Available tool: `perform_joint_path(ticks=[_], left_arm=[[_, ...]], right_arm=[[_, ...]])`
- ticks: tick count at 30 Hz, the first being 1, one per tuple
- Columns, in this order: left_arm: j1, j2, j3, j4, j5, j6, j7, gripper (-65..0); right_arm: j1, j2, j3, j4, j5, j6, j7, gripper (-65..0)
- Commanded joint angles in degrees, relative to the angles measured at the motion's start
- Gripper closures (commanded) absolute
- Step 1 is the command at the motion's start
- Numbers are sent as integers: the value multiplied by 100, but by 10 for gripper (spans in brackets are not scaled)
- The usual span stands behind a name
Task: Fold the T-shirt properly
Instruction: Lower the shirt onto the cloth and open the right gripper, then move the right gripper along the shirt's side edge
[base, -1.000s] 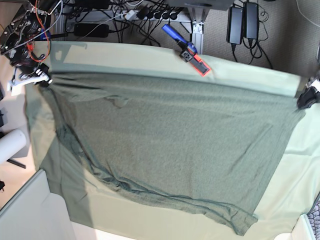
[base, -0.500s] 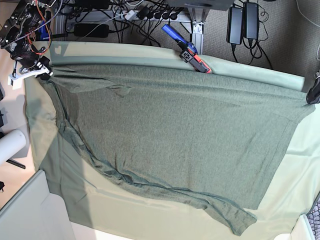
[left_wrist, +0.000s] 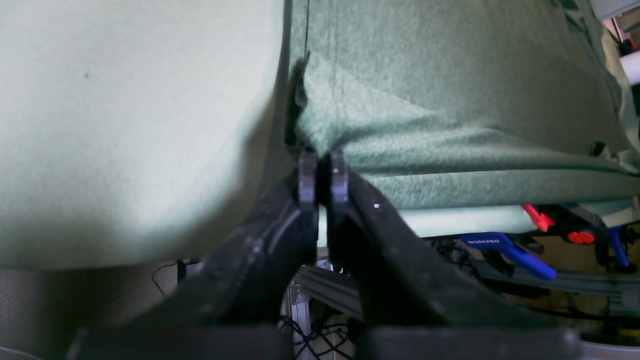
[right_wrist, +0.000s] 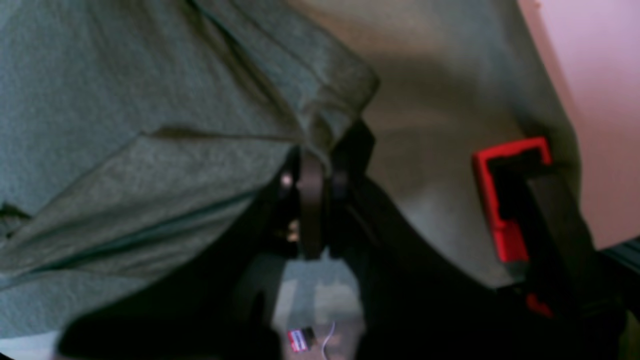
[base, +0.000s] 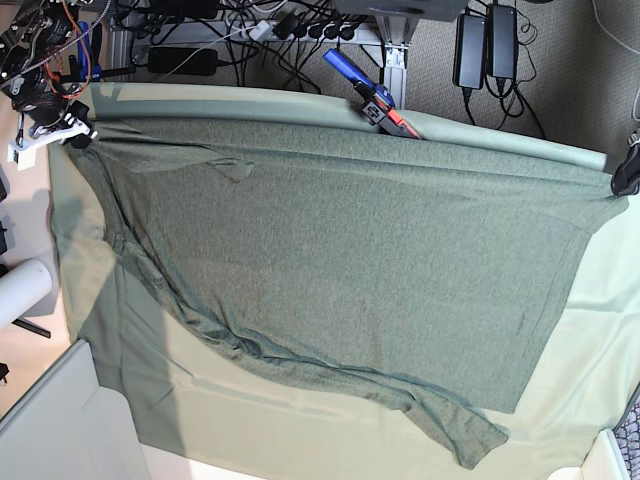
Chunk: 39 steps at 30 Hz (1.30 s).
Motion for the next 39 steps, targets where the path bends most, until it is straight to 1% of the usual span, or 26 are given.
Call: perform_joint_path(ticks=[1, 4, 7, 8, 10, 11, 13, 14, 15, 16, 20, 24, 28, 32, 34, 36, 37, 39], left_arm=[[-7, -125, -85, 81, -44, -47, -153, 0], [-7, -127, -85, 81, 0, -47, -155, 0], [-7, -127, -85, 81, -13, -47, -188, 0], [-4, -127, -85, 81, -11, -47, -208, 0], [-7, -127, -85, 81, -7, -47, -238, -58], [-7, -127, -85, 81, -4, -47, -247, -100], [-7, -127, -85, 81, 28, -47, -247, -188], [-7, -127, -85, 81, 61, -47, -251, -228], [-7, -127, -85, 81, 103, -47, -289, -257], [-7, -127, -85, 81, 127, -47, -299, -272], [-7, -127, -85, 81, 120, -47, -306, -272], [-9, -127, -85, 81, 120, -47, -330, -272], [-9, -127, -85, 81, 120, -47, -330, -272], [-9, -127, -85, 81, 122, -47, -330, -272], [-9, -127, -85, 81, 122, -47, -328, -272], [-9, -127, -85, 81, 122, -47, -328, -272], [-9, -129, -85, 81, 122, -47, -328, -272], [-9, -129, -85, 81, 125, -47, -328, -272]], right_arm=[[26, 190, 116, 101, -160, -31, 181, 0], [26, 190, 116, 101, -225, -33, 223, 0], [26, 190, 116, 101, -448, -33, 374, 0], [26, 190, 116, 98, -509, -33, 420, -17], [26, 173, 116, 101, -584, -35, 518, -143], [26, 162, 116, 98, -588, -37, 531, -201], [26, 157, 116, 98, -586, -37, 546, -283], [26, 160, 116, 98, -588, -37, 549, -305], [26, 160, 116, 98, -590, -37, 549, -310], [26, 160, 116, 101, -595, -37, 564, -310], [28, 160, 116, 98, -570, -39, 673, -310], [28, 125, 116, 101, -251, -35, 586, -310], [28, -107, 109, 101, 26, -28, 479, -310], [26, -463, 109, 101, 155, -15, 289, -310], [24, -629, 109, 101, 256, 83, 175, -310], [26, -756, 109, 101, 481, 186, 2, -310], [26, -817, 109, 103, 568, 267, -44, -310], [24, -903, 96, 105, 623, 302, -44, -310]])
